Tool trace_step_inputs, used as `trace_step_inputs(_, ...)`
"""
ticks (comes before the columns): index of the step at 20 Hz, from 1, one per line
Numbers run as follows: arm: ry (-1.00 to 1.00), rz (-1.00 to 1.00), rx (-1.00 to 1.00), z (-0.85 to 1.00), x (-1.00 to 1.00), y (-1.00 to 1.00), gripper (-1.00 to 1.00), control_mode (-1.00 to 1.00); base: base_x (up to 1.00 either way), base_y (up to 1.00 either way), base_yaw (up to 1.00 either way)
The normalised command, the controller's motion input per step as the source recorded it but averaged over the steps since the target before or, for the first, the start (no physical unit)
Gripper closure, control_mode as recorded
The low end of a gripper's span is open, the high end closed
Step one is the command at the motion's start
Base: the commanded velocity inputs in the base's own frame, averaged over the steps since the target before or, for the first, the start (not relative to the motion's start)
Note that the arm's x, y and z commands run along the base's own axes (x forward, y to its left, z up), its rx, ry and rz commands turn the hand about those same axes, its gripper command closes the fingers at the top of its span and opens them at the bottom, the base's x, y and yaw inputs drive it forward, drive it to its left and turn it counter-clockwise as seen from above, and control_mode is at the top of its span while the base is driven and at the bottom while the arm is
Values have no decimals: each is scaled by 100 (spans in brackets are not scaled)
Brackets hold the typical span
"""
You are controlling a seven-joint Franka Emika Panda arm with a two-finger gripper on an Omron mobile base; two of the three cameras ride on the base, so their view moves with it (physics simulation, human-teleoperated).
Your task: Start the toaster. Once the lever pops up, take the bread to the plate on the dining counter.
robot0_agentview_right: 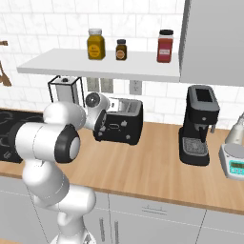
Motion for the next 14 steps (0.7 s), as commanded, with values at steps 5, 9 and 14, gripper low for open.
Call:
trace_step_inputs(5, 0, 0, 0, 0, 0, 0, -100, -100, 0, 0, 0)
trace_step_inputs(9, 0, 0, 0, 0, 0, 0, -100, -100, 0, 0, 0)
trace_step_inputs(14, 0, 0, 0, 0, 0, 0, -100, -100, 0, 0, 0)
